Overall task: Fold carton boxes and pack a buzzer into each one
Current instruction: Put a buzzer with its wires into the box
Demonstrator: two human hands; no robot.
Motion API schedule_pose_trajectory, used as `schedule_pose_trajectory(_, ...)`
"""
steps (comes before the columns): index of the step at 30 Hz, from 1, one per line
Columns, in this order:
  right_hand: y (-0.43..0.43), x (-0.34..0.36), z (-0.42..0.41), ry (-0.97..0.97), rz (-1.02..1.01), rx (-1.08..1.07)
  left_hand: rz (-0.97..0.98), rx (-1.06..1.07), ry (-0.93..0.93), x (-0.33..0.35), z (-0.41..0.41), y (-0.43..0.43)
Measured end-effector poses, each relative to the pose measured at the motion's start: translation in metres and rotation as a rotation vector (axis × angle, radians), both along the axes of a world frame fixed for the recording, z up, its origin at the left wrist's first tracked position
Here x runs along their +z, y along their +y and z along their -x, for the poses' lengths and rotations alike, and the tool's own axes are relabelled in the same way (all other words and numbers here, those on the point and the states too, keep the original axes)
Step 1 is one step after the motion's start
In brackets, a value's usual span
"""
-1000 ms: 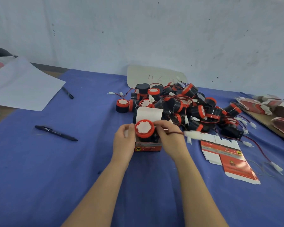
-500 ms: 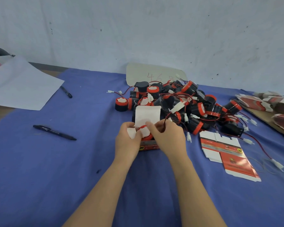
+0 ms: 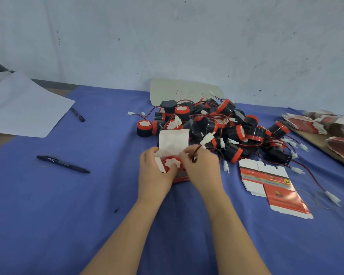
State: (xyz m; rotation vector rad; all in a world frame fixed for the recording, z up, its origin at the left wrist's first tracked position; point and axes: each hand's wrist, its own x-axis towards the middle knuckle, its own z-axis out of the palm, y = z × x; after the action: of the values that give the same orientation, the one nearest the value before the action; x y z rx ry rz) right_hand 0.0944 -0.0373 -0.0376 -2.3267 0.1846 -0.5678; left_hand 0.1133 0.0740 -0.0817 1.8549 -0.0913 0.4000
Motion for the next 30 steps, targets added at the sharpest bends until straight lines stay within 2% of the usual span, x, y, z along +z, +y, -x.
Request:
schedule_pose_trajectory(4,-0.01,0.014,0.006,-0.246,-0.4,0.087,-0.012,0.004,0.039,0.001,-0.002,-0.001)
schedule_pose_trajectory(7,-0.008,0.014,0.005,-0.236,-0.631,0.231,-0.022,0.007,0.061,0.0,-0.002,-0.001)
schedule_pose_trajectory(10,-0.009,0.014,0.004,-0.199,-0.817,0.227,-0.027,0.009,0.058,0.0,-0.002,-0.002)
schedule_pose_trajectory(11,-0.011,0.012,0.002,-0.173,-0.776,0.188,-0.031,0.012,0.054,0.0,-0.002,-0.002)
schedule_pose_trajectory(12,-0.012,0.009,0.001,-0.134,-0.652,0.13,-0.036,0.014,0.05,0.0,-0.001,-0.001)
schedule_pose_trajectory(15,-0.016,-0.002,-0.002,-0.055,-0.109,-0.046,-0.042,0.014,0.039,-0.001,0.0,-0.001)
schedule_pose_trajectory(18,-0.016,-0.005,-0.003,-0.016,0.206,-0.177,-0.048,0.015,0.026,-0.001,0.001,-0.001)
schedule_pose_trajectory(23,-0.01,-0.003,-0.004,-0.008,0.355,-0.163,-0.066,0.016,0.012,0.0,0.001,-0.002)
schedule_pose_trajectory(30,-0.004,-0.006,-0.007,-0.068,0.302,0.009,-0.092,0.016,0.002,0.0,0.001,-0.002)
